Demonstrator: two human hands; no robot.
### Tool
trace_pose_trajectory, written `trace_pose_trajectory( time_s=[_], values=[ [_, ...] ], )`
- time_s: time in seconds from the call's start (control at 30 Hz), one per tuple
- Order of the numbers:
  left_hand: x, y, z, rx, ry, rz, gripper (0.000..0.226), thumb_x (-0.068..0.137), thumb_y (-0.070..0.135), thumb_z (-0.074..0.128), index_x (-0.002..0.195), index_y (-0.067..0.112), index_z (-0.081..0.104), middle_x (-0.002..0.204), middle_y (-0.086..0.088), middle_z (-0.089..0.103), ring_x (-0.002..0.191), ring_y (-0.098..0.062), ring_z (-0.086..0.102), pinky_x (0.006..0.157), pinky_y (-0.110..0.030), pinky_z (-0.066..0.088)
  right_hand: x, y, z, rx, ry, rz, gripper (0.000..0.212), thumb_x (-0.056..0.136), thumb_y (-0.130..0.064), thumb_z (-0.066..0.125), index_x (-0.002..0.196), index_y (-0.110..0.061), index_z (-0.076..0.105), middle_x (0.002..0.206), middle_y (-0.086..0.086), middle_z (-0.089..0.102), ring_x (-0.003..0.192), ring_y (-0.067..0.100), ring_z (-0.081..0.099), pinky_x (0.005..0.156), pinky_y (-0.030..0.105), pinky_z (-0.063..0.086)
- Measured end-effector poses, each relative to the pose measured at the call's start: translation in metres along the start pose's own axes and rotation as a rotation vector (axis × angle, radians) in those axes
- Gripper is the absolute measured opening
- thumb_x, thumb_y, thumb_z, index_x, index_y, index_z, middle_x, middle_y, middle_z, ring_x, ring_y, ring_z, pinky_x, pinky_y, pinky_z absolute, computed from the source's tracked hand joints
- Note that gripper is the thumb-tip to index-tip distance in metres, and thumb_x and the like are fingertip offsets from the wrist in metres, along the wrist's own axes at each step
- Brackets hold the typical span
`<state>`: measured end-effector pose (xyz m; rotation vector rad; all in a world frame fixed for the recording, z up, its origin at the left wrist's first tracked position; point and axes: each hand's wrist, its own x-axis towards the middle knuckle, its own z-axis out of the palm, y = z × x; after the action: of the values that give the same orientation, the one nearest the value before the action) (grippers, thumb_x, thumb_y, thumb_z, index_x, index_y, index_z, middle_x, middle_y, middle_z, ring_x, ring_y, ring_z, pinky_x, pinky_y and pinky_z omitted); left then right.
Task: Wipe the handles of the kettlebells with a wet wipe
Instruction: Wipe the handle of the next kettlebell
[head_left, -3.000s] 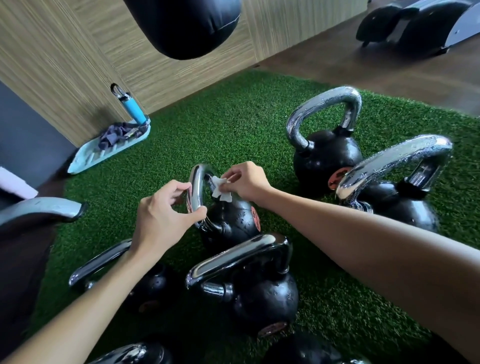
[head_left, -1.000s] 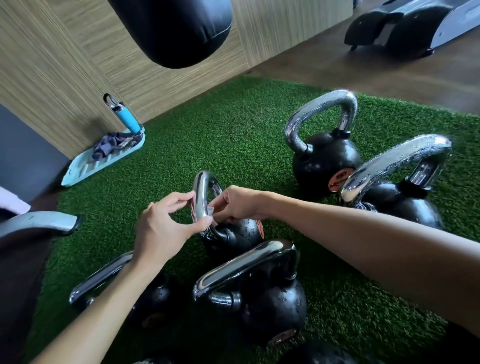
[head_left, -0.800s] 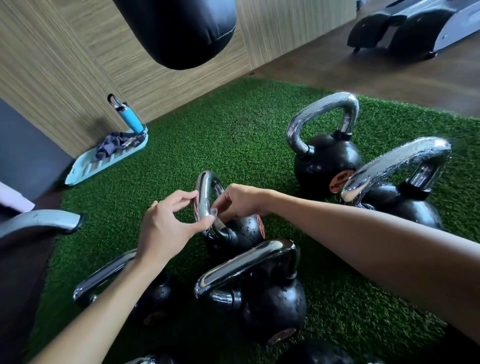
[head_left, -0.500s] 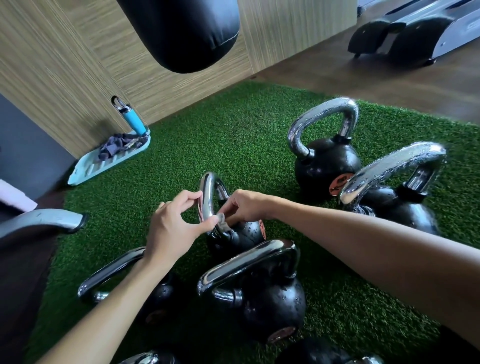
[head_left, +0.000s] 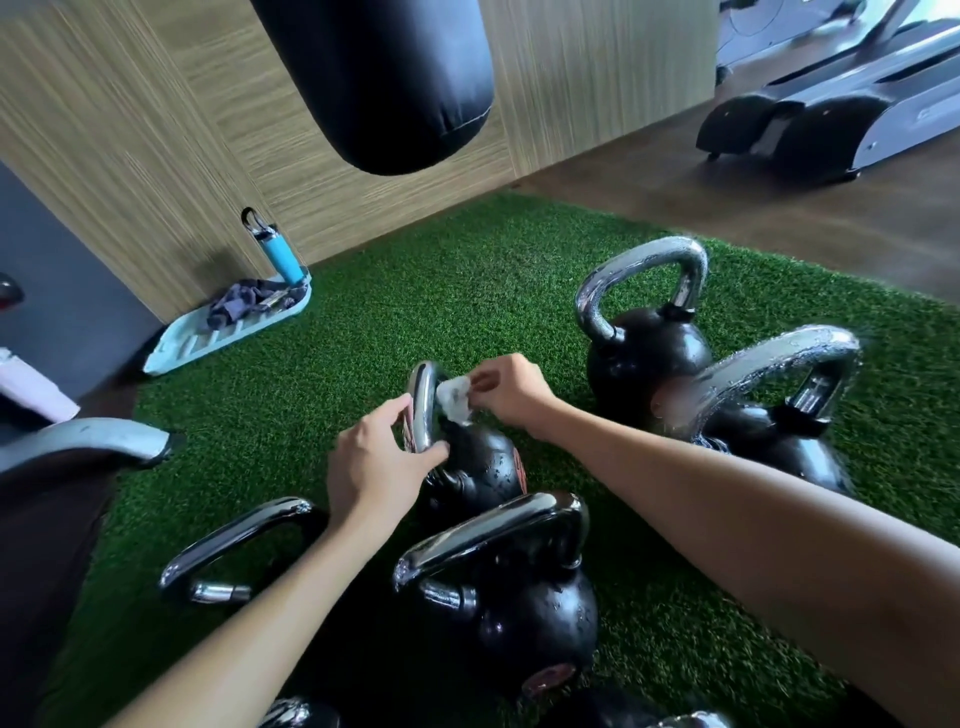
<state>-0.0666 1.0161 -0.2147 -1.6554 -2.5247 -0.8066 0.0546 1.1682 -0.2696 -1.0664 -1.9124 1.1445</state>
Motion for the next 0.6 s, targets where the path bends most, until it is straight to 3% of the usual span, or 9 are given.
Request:
trace_pose_trajectory(
  time_s=[0.07,0.17,0.27,0.33,0.4,0.47,0.53,0.6],
  values=[
    [0.001,0.001,0.002,-0.013,0.032,-0.04,0.064,0.077,0.033,0.087,0.135,0.027,0.062,0.128,0.005,0.07,0.092,-0.006,0.055,0.066,-0.017,0.039,0.007,-0.002,-0.011,0.061,0.03,-0.016,0.043,0.086,-0.001,0.074,0.126,-0.013,0.066,0.106,0.006,0.073,0.061,-0.001,0.063,0.051,0.012,0.051],
    [0.001,-0.002,0.002,-0.05,0.081,-0.117,0.054,0.07,0.042,0.09,0.117,0.029,0.066,0.118,0.009,0.072,0.09,-0.008,0.056,0.07,-0.024,0.039,0.019,-0.014,-0.022,-0.096,-0.079,-0.131,0.062,0.088,0.004,0.065,0.142,-0.025,0.054,0.105,0.005,0.074,0.053,-0.001,0.059,0.044,0.016,0.046],
    [-0.001,-0.009,0.005,-0.081,0.1,-0.115,0.055,0.067,0.05,0.09,0.112,0.029,0.067,0.112,0.012,0.074,0.091,-0.012,0.065,0.072,-0.027,0.046,0.036,-0.027,-0.023,-0.285,-0.243,-0.199,0.068,0.087,0.007,0.059,0.142,-0.034,0.054,0.108,0.008,0.073,0.069,0.018,0.065,0.06,0.042,0.058],
    [-0.001,-0.01,0.006,-0.079,0.122,-0.098,0.055,0.067,0.05,0.089,0.114,0.029,0.07,0.11,0.011,0.076,0.094,-0.015,0.07,0.075,-0.025,0.049,0.045,-0.034,-0.019,-0.367,-0.338,-0.243,0.07,0.086,0.008,0.057,0.139,-0.037,0.056,0.122,0.004,0.069,0.089,0.03,0.071,0.071,0.051,0.061],
    [-0.002,-0.009,0.005,-0.079,0.146,-0.08,0.053,0.068,0.047,0.088,0.115,0.028,0.073,0.108,0.01,0.077,0.093,-0.014,0.072,0.075,-0.022,0.047,0.051,-0.041,-0.014,-0.443,-0.389,-0.287,0.071,0.087,0.008,0.057,0.14,-0.038,0.055,0.14,0.002,0.06,0.105,0.03,0.069,0.081,0.051,0.06],
    [-0.005,-0.005,0.002,-0.075,0.157,-0.035,0.045,0.071,0.04,0.086,0.112,0.025,0.076,0.099,0.007,0.079,0.084,-0.014,0.073,0.071,-0.022,0.051,0.054,-0.047,-0.01,-0.502,-0.42,-0.303,0.071,0.087,0.008,0.056,0.142,-0.037,0.053,0.144,0.0,0.056,0.109,0.024,0.067,0.085,0.045,0.06],
    [-0.006,-0.003,-0.001,-0.042,0.142,0.015,0.026,0.075,0.035,0.082,0.097,0.022,0.078,0.077,0.004,0.077,0.064,-0.012,0.07,0.058,-0.026,0.054,0.061,-0.051,-0.008,-0.564,-0.442,-0.315,0.067,0.088,0.003,0.057,0.141,-0.039,0.054,0.135,0.0,0.063,0.105,0.023,0.068,0.085,0.041,0.06],
    [-0.003,-0.006,-0.004,-0.018,0.11,0.062,0.014,0.076,0.032,0.08,0.084,0.02,0.076,0.055,0.004,0.067,0.045,-0.003,0.058,0.042,-0.022,0.044,0.067,-0.055,-0.008,-0.635,-0.469,-0.329,0.062,0.089,-0.003,0.058,0.14,-0.038,0.054,0.126,-0.001,0.067,0.102,0.022,0.068,0.084,0.037,0.059]
  ],
)
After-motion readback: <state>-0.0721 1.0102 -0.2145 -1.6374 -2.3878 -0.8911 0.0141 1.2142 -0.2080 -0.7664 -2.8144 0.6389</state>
